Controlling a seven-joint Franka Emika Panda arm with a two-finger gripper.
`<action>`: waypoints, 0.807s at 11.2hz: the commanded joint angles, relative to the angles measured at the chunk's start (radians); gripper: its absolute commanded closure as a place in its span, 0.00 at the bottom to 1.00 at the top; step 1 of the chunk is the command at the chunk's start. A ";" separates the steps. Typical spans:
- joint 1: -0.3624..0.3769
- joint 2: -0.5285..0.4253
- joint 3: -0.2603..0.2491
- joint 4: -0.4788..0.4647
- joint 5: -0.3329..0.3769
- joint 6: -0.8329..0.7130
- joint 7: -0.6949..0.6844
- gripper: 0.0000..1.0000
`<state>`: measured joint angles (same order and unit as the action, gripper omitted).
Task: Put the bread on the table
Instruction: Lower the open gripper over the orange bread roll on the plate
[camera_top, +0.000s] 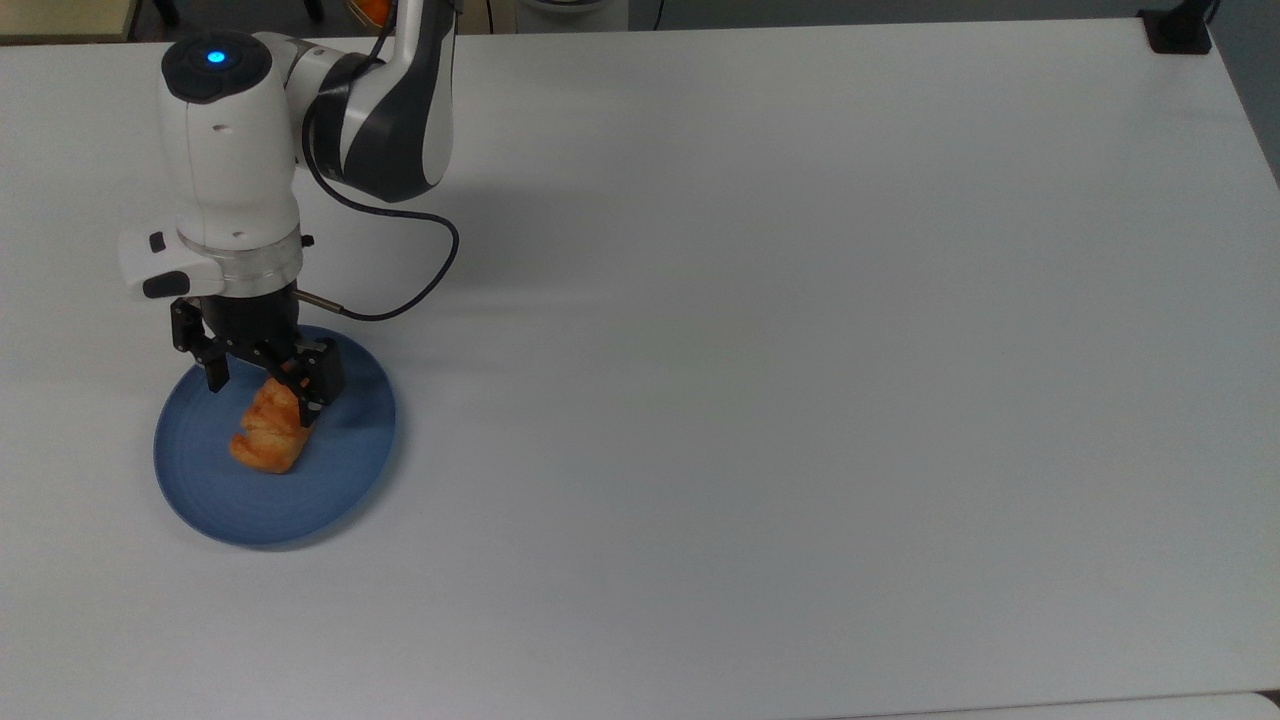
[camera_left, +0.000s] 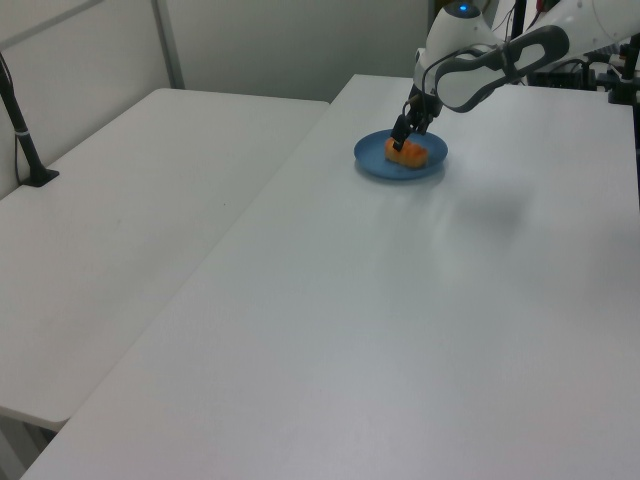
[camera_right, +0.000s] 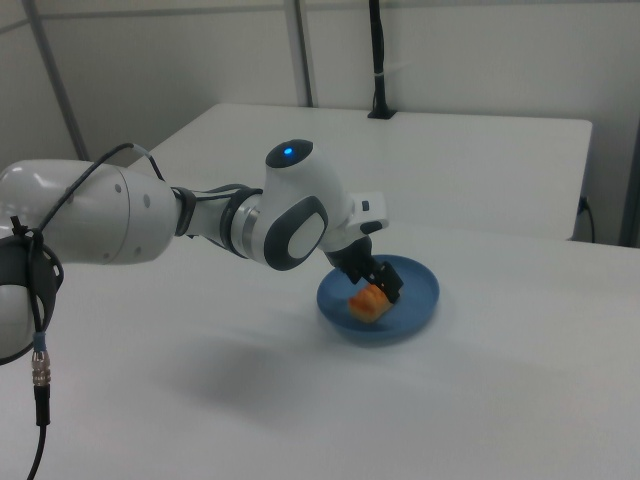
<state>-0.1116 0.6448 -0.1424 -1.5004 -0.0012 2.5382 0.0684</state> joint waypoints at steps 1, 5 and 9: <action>0.004 0.029 0.001 0.006 -0.005 0.036 0.024 0.00; 0.006 0.041 0.003 0.006 0.000 0.040 0.024 0.07; 0.004 0.038 0.007 0.008 0.006 0.039 0.025 0.45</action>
<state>-0.1113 0.6791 -0.1377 -1.4971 -0.0004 2.5482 0.0712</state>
